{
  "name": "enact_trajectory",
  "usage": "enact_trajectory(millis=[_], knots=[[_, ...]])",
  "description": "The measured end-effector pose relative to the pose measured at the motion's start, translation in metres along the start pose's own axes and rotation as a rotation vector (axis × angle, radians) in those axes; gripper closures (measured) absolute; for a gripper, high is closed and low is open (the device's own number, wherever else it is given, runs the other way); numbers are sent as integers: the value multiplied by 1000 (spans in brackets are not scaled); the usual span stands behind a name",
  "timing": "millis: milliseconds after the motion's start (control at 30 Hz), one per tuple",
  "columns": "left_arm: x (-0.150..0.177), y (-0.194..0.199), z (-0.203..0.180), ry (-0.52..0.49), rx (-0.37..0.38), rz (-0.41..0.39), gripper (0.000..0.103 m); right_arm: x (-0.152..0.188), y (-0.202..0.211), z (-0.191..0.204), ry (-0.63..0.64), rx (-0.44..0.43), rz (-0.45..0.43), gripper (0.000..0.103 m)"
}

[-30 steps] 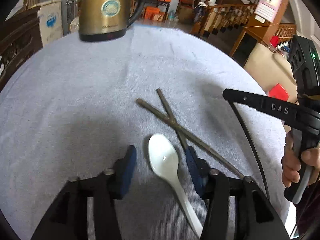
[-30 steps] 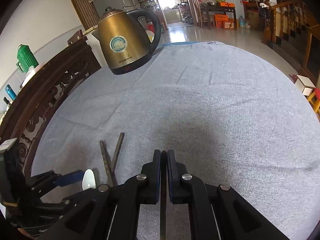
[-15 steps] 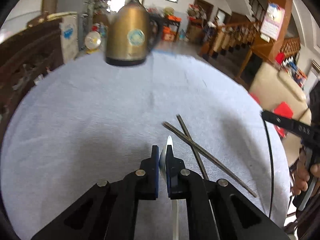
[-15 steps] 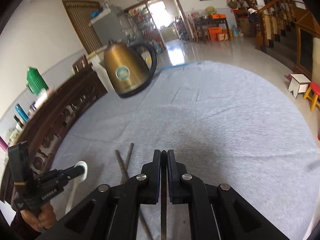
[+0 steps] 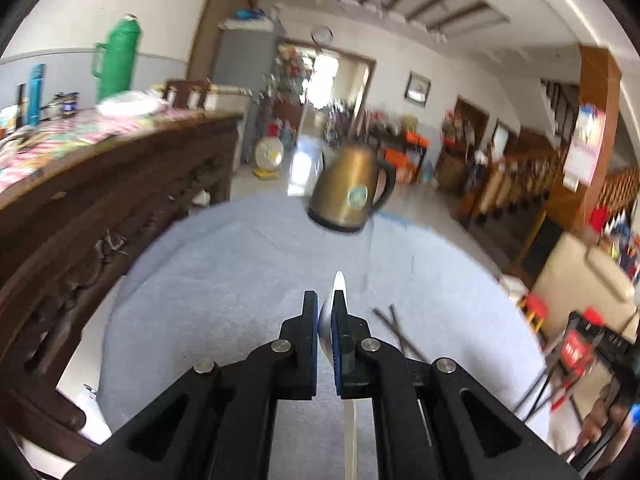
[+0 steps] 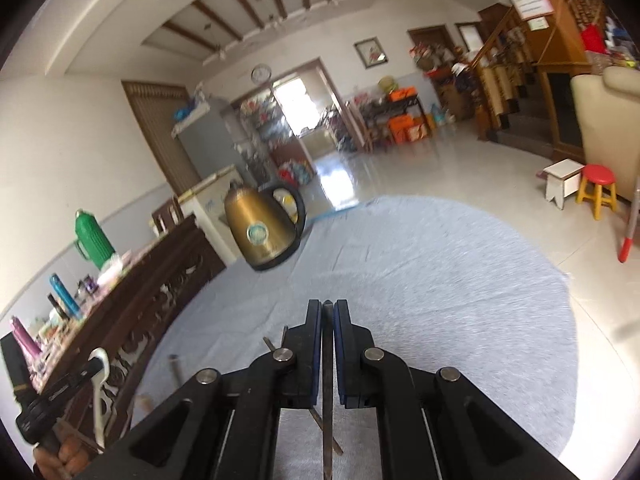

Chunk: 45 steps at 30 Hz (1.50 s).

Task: Organize utensils
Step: 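Lift the spoon with the left tool while the right tool lifts chopsticks toward the cup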

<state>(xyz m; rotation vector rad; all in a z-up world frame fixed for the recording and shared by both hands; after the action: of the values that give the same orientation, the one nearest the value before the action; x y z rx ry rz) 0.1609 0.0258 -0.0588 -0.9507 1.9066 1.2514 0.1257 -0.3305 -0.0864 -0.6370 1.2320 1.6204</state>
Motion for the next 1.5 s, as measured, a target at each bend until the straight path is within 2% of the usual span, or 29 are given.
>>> enact_trajectory(millis=[267, 400, 500, 633, 933, 1000, 1300, 1500], knots=[[-5, 82, -41, 2, 87, -171, 97, -14, 62, 9, -24, -10, -131, 96], [-4, 100, -71, -32, 127, -223, 97, -20, 83, 21, -9, -19, -175, 96], [-4, 91, -90, -58, 151, -223, 97, -24, 96, 29, 7, -29, -198, 96], [4, 66, -108, -37, 179, -187, 97, -29, 112, 34, 6, -50, -214, 96], [30, 32, -121, 0, 179, -224, 97, -42, 135, 61, 46, -95, -284, 96], [38, 26, -121, -5, 150, -247, 97, -45, 135, 68, 46, -105, -303, 96], [60, 10, -116, 4, 124, -216, 97, -43, 122, 82, 8, -116, -343, 96], [72, 6, -120, -20, 111, -216, 97, -30, 111, 90, 40, -71, -378, 96]])
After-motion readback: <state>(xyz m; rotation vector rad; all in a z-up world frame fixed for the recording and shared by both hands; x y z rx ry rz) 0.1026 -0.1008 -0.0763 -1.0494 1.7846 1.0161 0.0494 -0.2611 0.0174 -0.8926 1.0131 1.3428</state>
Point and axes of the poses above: each gripper's, at about its wrist camera, not at the fingertips, and y roughly against the way its jaws point, z to its left, x to its underside, the point moved 4 cm from there along -y, roughly the way its jaws point, and after that the axes turned 4 degrees about y, right-handed, at the moved point
